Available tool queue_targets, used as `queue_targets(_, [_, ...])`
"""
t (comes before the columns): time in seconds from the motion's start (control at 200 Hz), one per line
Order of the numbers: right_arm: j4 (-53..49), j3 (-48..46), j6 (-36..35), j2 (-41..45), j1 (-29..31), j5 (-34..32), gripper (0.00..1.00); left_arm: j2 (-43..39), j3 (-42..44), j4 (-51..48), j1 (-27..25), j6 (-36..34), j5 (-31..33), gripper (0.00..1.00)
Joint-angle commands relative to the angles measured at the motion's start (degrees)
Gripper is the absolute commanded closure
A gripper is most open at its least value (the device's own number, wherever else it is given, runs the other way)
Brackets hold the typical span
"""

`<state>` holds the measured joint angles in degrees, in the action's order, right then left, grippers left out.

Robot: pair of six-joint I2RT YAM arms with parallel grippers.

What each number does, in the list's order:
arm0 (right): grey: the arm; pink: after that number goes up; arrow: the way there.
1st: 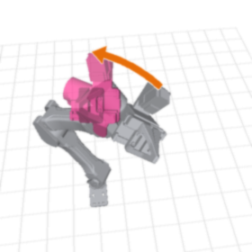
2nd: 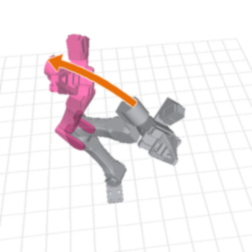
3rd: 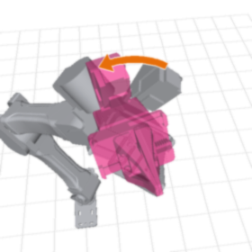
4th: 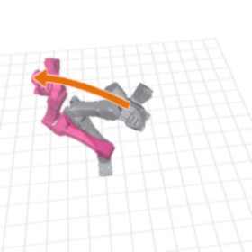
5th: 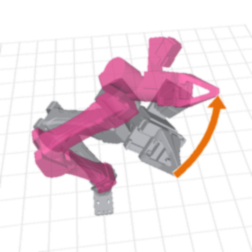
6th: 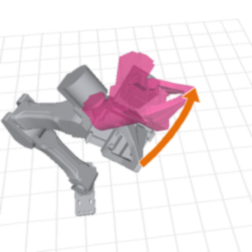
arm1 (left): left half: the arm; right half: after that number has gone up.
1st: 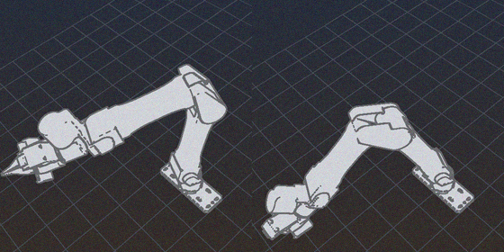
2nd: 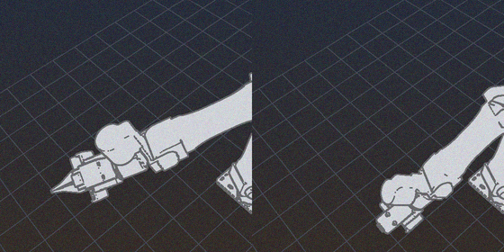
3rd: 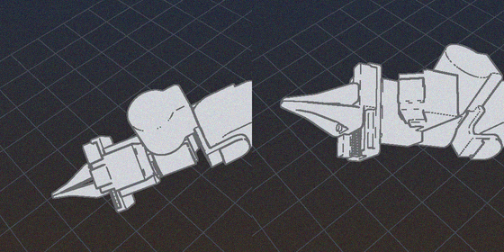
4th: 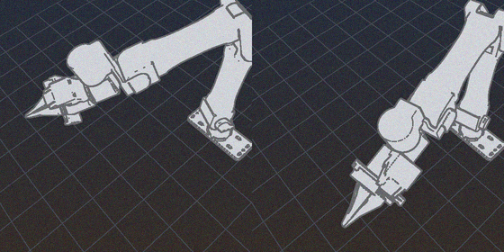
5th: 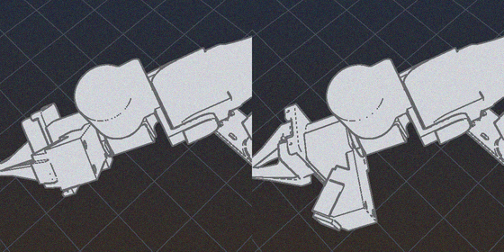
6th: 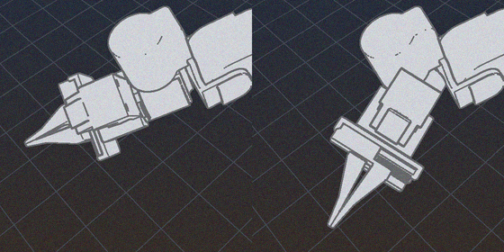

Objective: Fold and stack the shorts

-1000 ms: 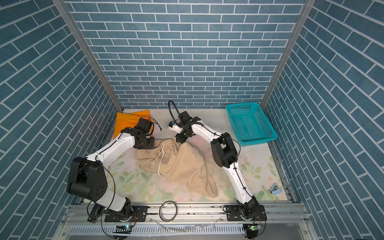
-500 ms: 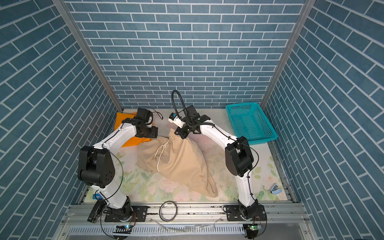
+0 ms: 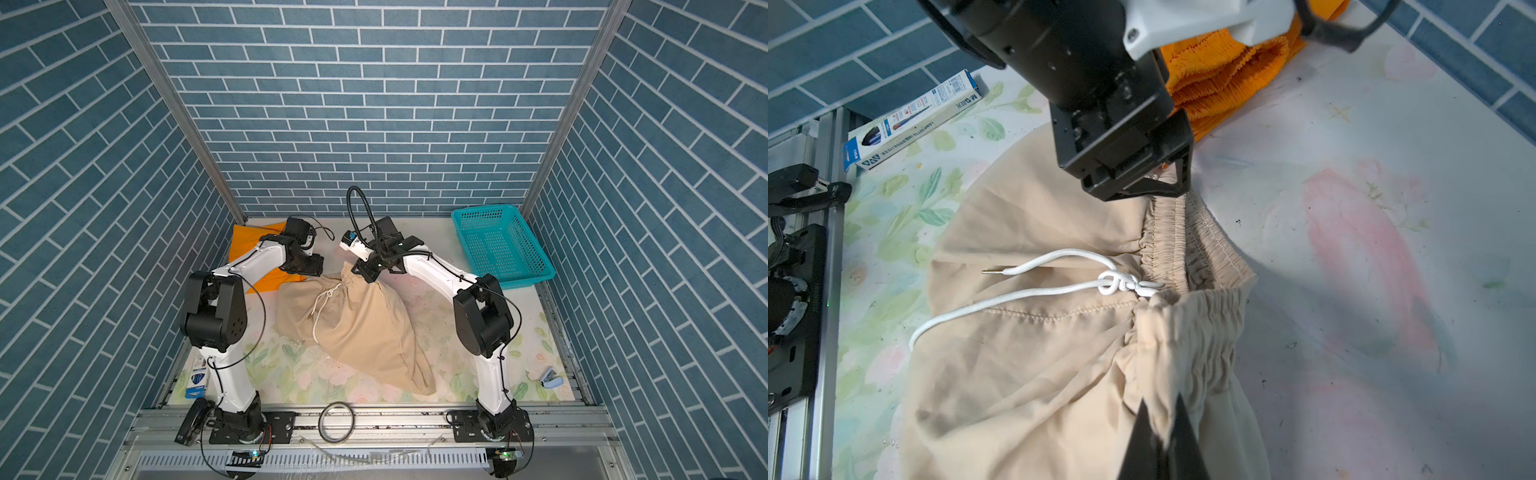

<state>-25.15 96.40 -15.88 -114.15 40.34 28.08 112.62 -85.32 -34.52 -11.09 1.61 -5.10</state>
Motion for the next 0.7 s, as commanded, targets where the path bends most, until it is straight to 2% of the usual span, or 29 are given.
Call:
queue_targets(0.0, [1.7, -1.6, 0.3, 2.3, 0.0, 0.8, 1.00, 2.8, -1.0, 1.3, 0.3, -4.8, -6.8, 0.32])
queue_targets(0.19, [5.2, -5.3, 2.4, 3.8, -0.7, 0.7, 1.00, 6.8, -1.4, 0.0, 0.3, -4.9, -8.3, 0.33])
queue_targets(0.275, [6.4, -6.9, 3.1, 4.7, -1.3, 0.9, 1.00, 8.3, -2.7, -1.8, 0.4, -4.9, -8.1, 0.36])
queue_targets(0.355, [7.8, -8.9, 4.1, 5.6, -2.3, 1.2, 1.00, 8.9, -3.4, -2.7, 0.4, -4.2, -8.6, 0.49])
queue_targets(0.435, [9.9, -11.3, 5.9, 7.1, -3.7, 1.4, 1.00, 8.4, -2.9, -3.0, 0.4, -3.0, -10.5, 0.68])
queue_targets(0.495, [11.4, -13.4, 7.2, 8.2, -5.0, 1.0, 1.00, 7.7, -2.1, -3.8, 0.3, -1.7, -11.7, 0.76])
queue_targets(0.605, [12.6, -15.8, 8.7, 9.7, -7.1, 0.6, 1.00, 4.2, 1.5, -4.1, -0.7, 0.0, -11.6, 0.77])
queue_targets(0.695, [13.3, -17.5, 8.9, 10.5, -7.9, 1.1, 1.00, -0.1, 5.2, -3.1, -2.2, 0.6, -11.2, 0.72])
